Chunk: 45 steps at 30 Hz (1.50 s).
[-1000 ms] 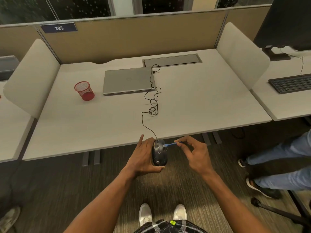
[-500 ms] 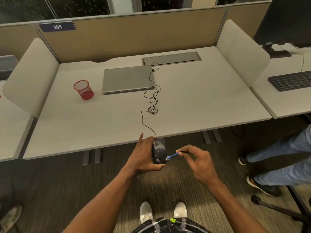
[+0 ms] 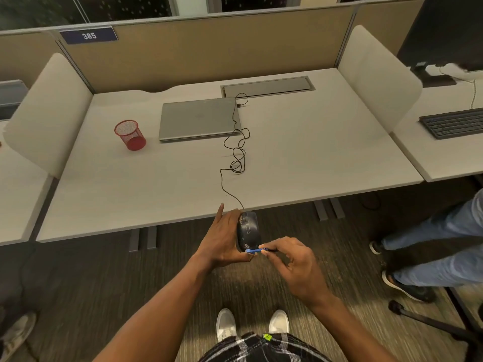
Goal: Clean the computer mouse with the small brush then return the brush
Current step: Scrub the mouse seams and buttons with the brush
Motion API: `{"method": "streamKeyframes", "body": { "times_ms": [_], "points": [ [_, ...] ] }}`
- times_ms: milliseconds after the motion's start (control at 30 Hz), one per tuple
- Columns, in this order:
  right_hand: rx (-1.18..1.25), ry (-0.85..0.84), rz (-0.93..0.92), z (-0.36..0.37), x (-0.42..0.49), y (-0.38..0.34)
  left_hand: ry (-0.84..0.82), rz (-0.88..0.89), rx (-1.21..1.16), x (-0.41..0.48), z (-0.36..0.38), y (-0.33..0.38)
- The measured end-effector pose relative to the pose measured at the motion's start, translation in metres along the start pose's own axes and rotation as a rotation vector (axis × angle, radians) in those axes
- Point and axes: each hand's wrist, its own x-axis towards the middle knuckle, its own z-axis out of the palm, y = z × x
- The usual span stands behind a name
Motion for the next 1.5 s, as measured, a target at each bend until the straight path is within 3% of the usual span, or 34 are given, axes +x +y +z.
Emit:
{"method": "streamKeyframes", "body": {
  "times_ms": [567,800,1000,1233,1500],
  "points": [
    [-0.115,0.140,0.007,0.001,0.016,-0.008,0.028,0.018,0.019,-0.002,-0.004,0.005],
    [-0.168,0.045,-0.093,0.013,0.003,-0.014,0.025,0.022,0.024,-0.002,-0.003,0.005],
    [0.044,0.047,0.069,0.021,0.004,-0.016,0.001,0.012,0.026,-0.001,-0.001,0.003],
    [0.006,0.162,0.118,0.017,0.014,-0.010,0.014,0.031,0.045,-0.002,-0.003,0.006],
    [-0.182,0.194,-0.043,0.011,0.011,-0.013,0.018,0.042,0.051,-0.001,-0.003,0.002]
  ]
}}
